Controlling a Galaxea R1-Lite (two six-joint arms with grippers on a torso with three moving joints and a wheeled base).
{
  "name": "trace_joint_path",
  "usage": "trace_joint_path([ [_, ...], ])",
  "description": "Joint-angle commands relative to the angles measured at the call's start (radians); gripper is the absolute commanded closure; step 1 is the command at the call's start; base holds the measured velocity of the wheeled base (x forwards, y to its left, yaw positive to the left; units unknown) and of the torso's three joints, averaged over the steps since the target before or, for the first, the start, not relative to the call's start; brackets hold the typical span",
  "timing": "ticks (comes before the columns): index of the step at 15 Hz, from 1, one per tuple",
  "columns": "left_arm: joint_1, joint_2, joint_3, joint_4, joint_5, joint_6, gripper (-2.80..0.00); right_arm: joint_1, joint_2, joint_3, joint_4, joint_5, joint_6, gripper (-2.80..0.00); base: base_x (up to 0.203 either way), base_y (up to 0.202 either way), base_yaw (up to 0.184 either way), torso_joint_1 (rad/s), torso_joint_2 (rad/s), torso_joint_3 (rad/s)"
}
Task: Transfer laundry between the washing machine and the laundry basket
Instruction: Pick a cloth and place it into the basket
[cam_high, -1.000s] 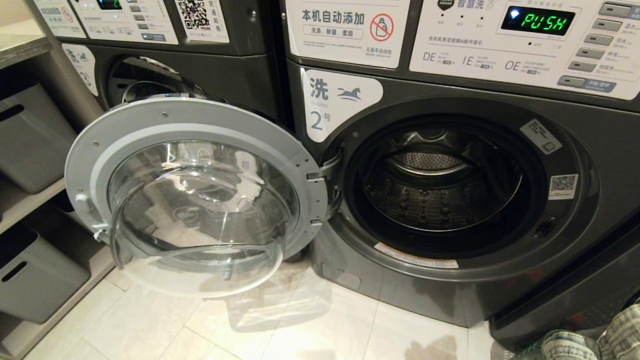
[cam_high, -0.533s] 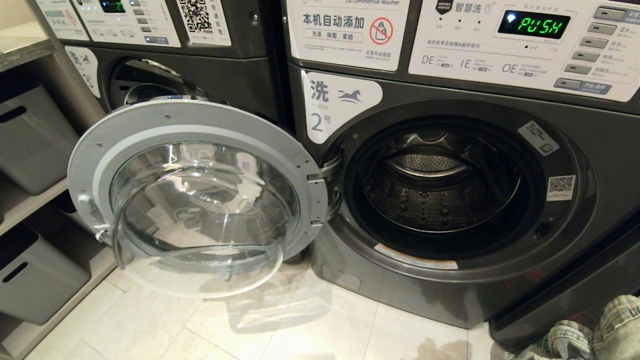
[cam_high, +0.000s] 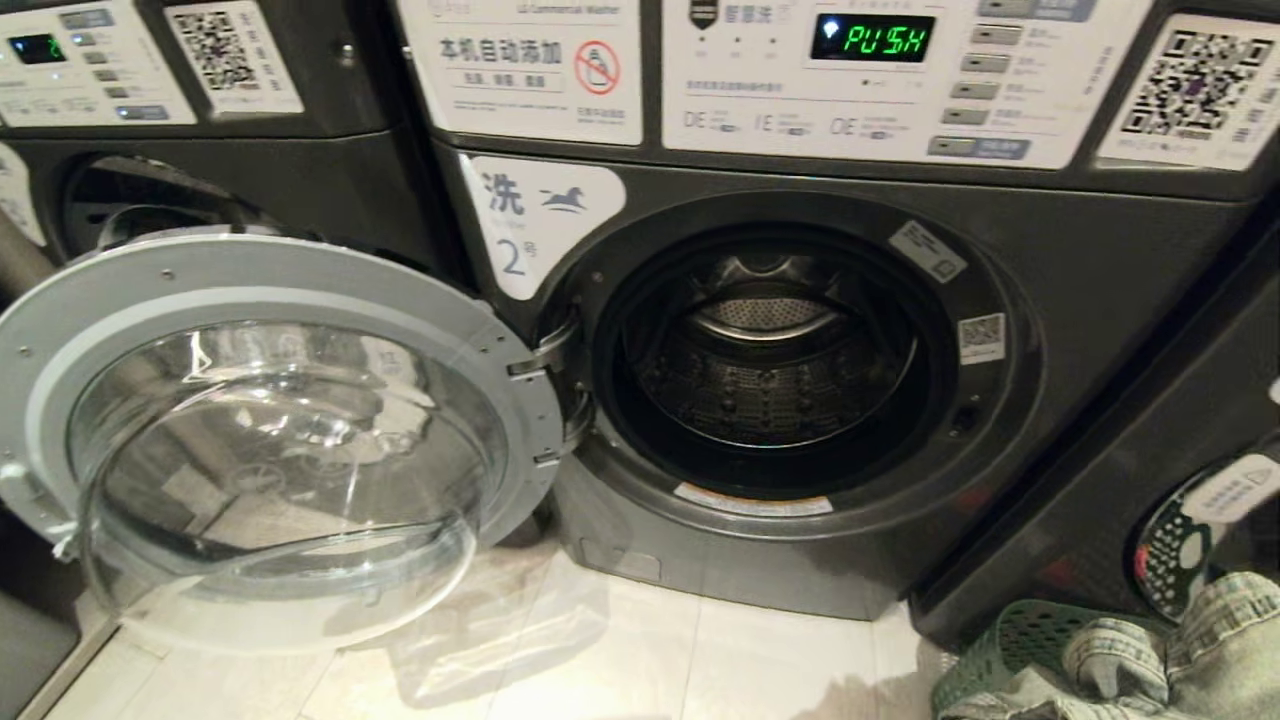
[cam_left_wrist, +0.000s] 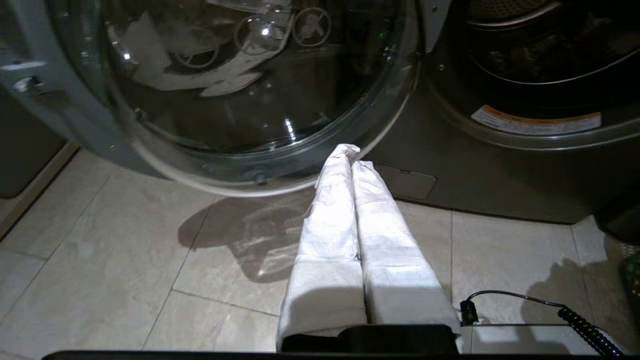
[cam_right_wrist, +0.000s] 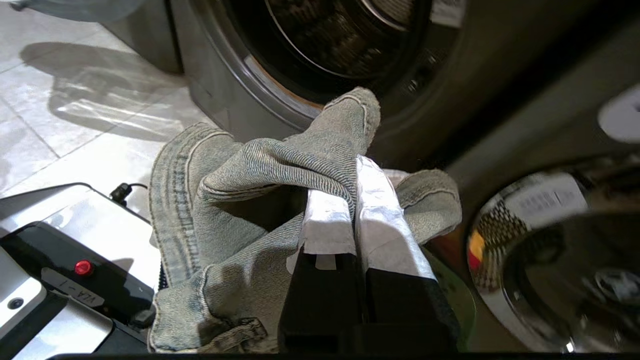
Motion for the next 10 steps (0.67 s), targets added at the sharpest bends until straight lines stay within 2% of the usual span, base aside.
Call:
trace_joint_path([
  [1, 0.000, 0.002, 0.000, -0.001, 0.000, 0.000, 0.00, 0.000, 0.001, 0.002, 0.002, 0.001, -0.004, 0.00, 0.002, 0.006, -0.176, 0.003, 0.01, 0.005],
  [10, 0.000, 0.002, 0.000, -0.001, 0.000, 0.000, 0.00, -0.002, 0.001, 0.027, 0.001, -0.042, 0.005, 0.00, 0.001, 0.008, -0.175, 0.003, 0.00, 0.002],
])
